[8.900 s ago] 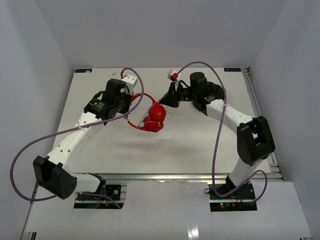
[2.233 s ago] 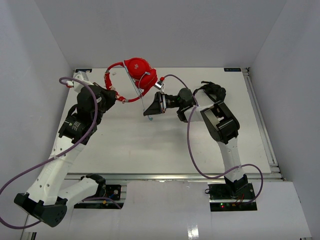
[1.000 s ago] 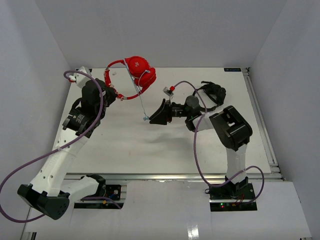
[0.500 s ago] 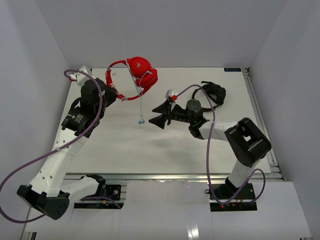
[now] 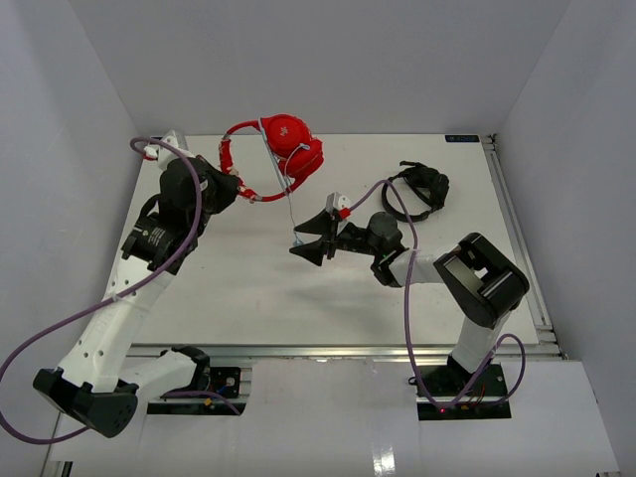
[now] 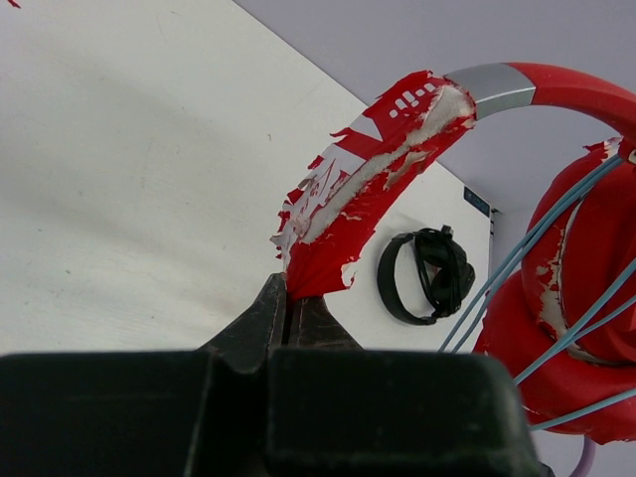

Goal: Wrap the headphones

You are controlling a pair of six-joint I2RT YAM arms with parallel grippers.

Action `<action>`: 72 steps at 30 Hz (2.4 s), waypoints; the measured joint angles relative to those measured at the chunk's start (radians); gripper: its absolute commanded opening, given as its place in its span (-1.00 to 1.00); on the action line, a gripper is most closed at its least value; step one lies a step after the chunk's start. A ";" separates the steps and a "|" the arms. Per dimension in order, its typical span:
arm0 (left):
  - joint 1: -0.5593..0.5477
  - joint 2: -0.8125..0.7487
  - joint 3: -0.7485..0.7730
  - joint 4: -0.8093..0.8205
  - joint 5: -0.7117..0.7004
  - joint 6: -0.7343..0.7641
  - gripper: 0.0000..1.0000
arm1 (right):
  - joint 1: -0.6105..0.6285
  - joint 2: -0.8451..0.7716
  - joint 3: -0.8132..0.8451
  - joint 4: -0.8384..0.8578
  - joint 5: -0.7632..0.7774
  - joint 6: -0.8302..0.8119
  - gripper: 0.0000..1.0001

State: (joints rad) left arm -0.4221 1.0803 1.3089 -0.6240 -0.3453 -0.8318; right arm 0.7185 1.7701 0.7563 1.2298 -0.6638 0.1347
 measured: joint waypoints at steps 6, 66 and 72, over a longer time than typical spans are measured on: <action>0.000 -0.011 -0.005 0.009 0.056 -0.023 -1.00 | 0.000 0.014 0.000 0.042 0.003 0.007 0.25; 0.016 0.365 -0.024 0.034 0.805 0.717 -1.00 | -0.297 -0.053 -0.088 0.040 -0.087 0.115 -0.85; 0.017 0.460 0.020 -0.006 0.755 0.774 -1.00 | -0.298 -0.054 -0.083 -0.117 -0.062 0.023 -0.84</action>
State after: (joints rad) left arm -0.4049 1.5406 1.3289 -0.6298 0.4097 -0.0583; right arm 0.4210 1.7164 0.6733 1.1127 -0.7255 0.1574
